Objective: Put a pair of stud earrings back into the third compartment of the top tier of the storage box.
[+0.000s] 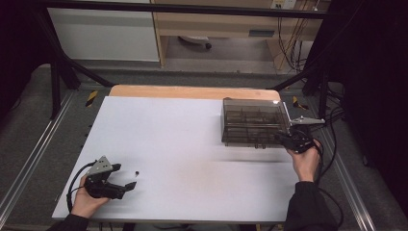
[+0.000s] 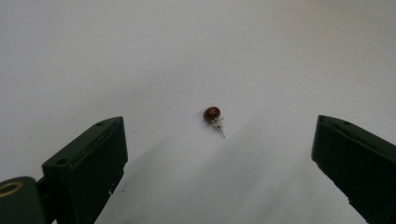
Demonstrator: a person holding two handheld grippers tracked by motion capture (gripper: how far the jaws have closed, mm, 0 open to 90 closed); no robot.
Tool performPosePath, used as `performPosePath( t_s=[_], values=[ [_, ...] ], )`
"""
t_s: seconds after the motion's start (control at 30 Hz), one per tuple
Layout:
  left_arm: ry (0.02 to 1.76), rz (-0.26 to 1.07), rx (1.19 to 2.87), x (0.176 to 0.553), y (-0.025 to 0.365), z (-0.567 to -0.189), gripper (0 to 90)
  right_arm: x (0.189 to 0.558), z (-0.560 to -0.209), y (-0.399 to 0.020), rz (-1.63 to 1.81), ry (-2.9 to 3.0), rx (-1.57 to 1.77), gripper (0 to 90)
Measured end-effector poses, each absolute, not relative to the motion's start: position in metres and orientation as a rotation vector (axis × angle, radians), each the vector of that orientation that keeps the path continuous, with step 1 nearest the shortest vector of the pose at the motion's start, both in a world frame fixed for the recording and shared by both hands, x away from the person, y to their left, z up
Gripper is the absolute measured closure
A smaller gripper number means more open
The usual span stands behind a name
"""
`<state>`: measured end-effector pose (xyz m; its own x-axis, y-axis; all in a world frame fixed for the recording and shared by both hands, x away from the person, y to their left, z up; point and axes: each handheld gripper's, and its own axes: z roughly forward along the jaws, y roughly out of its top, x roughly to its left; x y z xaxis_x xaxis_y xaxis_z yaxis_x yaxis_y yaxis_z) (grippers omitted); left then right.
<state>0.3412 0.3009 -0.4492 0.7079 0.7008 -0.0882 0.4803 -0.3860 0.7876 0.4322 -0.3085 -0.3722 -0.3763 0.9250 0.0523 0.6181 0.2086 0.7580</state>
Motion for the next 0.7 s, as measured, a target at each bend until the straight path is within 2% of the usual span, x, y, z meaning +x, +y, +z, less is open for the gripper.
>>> performPosePath(
  t_s=[0.23, 0.43, 0.7],
  values=[
    [0.9, 0.328, 2.062, 0.341, 0.301, -0.449, 3.7, 0.419, -0.355, -0.297, 1.095, 2.043, 1.354, 59.3],
    [0.899, 0.332, 2.062, 0.341, 0.301, -0.449, 3.7, 0.405, -0.343, -0.263, 1.182, 2.084, 1.263, 40.9],
    [0.898, 0.332, 2.066, 0.341, 0.301, -0.449, 3.7, 0.395, -0.343, -0.215, 1.249, 2.155, 1.168, 23.4]
  ],
)
